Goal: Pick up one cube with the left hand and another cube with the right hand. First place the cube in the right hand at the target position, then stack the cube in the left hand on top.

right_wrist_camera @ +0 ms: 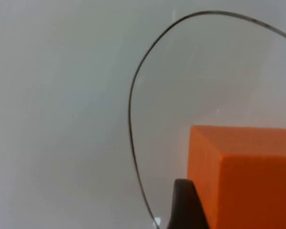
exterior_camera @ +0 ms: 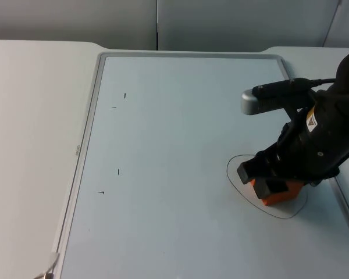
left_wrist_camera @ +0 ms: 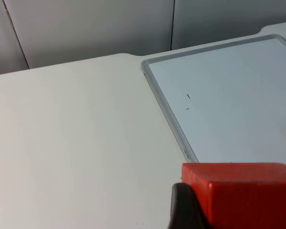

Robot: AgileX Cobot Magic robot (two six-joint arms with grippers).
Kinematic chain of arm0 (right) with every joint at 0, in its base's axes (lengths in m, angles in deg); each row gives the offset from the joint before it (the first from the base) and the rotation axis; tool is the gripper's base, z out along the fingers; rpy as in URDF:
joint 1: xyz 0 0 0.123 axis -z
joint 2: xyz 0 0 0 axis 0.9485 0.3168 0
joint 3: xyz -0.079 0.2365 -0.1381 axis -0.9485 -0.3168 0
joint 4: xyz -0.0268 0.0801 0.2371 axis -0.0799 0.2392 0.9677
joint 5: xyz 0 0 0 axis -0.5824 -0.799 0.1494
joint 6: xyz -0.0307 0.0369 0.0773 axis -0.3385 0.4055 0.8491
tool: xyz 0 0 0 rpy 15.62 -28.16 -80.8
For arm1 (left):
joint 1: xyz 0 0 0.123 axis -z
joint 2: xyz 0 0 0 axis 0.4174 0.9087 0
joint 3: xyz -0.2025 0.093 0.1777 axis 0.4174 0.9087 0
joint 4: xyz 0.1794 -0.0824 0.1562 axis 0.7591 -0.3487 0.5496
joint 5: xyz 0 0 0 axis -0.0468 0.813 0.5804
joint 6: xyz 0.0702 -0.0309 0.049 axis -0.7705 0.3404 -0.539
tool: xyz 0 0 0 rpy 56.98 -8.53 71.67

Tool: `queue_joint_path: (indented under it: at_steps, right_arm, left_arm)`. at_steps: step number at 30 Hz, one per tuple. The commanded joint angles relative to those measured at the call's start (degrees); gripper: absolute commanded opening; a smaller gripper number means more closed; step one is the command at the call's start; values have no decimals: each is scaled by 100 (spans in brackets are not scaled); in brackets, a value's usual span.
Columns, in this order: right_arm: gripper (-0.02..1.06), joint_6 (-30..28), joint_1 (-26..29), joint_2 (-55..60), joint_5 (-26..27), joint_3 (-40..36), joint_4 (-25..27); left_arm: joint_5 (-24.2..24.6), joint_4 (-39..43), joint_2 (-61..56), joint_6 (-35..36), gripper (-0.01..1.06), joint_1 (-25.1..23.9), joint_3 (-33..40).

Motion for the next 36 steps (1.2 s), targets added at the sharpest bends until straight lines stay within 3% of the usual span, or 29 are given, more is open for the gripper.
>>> queue_joint_path:
  at_steps: [1,4,10,14,18,24,28,36]
  right_arm:
    - [62,7,21,36,-32,30,39]
    - [105,7,21,-134,-32,35,39]
    - [105,7,21,-740,-128,105,-21]
    - [105,-134,21,-1715,-583,379,-4]
    - [105,-549,21,-3370,-1079,840,48]
    - [105,-961,21,-5196,-1162,1106,49]
    - [105,-1289,21,-6795,-1674,1104,49]
    - [105,-1366,21,-7655,-2133,1104,49]
  left_arm:
    - [-157,11,-46,21,19,46,14]
    - [-183,11,-46,21,19,46,14]
    - [-183,11,-46,21,19,46,14]
    - [-181,25,-46,21,19,46,14]
    - [-232,24,-46,21,19,46,14]
    - [-423,-4,-46,-72,19,46,14]
    - [-622,-252,-24,-500,19,46,14]
    - [-889,-1235,662,-1416,19,46,14]
